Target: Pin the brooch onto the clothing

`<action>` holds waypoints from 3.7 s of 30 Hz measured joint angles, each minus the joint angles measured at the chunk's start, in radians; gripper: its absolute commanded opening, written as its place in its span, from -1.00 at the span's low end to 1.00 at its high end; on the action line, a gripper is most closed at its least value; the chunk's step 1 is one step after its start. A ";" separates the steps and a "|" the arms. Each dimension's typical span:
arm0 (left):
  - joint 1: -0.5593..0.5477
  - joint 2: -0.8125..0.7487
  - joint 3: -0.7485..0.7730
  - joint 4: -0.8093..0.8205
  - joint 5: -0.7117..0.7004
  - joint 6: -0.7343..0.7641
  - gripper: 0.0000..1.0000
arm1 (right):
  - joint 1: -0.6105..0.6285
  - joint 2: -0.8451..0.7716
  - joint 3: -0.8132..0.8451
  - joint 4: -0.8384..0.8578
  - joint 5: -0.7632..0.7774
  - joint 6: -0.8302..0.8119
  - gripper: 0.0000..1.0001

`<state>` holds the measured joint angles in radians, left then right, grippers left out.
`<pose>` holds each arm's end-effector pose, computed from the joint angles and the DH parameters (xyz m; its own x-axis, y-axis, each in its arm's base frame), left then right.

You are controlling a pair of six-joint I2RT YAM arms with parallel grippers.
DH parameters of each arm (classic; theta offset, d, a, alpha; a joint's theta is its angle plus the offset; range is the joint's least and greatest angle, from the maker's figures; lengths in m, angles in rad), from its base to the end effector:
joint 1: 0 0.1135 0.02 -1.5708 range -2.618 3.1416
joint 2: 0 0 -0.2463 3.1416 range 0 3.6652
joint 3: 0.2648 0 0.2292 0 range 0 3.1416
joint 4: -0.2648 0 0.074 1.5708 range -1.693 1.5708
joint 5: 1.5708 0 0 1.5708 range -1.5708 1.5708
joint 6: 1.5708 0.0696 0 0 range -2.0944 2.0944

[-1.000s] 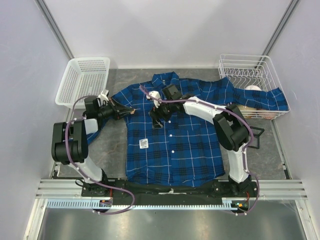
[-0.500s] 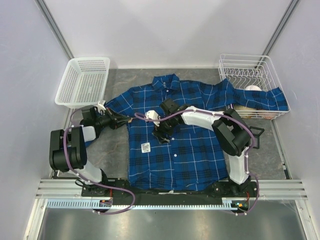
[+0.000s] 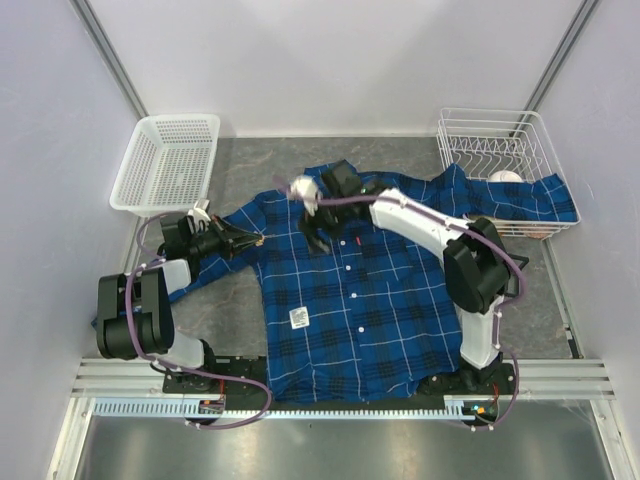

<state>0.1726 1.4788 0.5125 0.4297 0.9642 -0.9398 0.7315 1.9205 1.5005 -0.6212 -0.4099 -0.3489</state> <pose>0.2760 -0.0099 0.1527 -0.7797 -0.6032 -0.1679 -0.0540 0.3320 -0.9417 0.2795 0.2881 0.1905 -0.3429 -0.7291 -0.5923 -0.9361 0.3180 0.1505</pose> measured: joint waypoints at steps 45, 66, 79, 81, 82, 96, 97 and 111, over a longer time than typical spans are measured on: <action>0.023 0.069 0.066 -0.011 -0.063 0.092 -0.96 | 0.064 0.565 0.648 0.054 0.556 0.750 -0.17; 0.013 0.197 0.126 -0.006 -0.068 0.137 -0.96 | 0.041 0.559 0.636 0.099 0.506 0.673 -1.00; -0.042 0.343 0.185 0.230 -0.005 0.050 -0.96 | -0.005 0.385 0.521 0.187 0.371 0.695 -1.00; -0.051 0.381 0.210 0.288 0.012 0.010 -0.96 | -0.025 0.384 0.513 0.201 0.345 0.706 -1.00; -0.054 0.395 0.219 0.306 0.014 -0.004 -0.96 | -0.033 0.384 0.506 0.203 0.334 0.712 -1.00; -0.033 0.333 0.165 0.316 0.013 -0.037 -0.96 | -0.027 0.438 0.587 0.151 0.364 0.754 0.15; -0.020 0.309 0.153 0.303 0.013 -0.032 -0.96 | -0.018 0.445 0.592 0.144 0.376 0.754 0.17; 0.112 0.118 0.081 0.174 0.005 0.054 -0.96 | 0.073 0.551 0.635 0.103 0.566 0.738 -0.13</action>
<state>0.2848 1.5967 0.5934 0.6033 0.9688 -0.8860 0.8043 2.4714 2.1353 -0.5186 0.1558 0.3889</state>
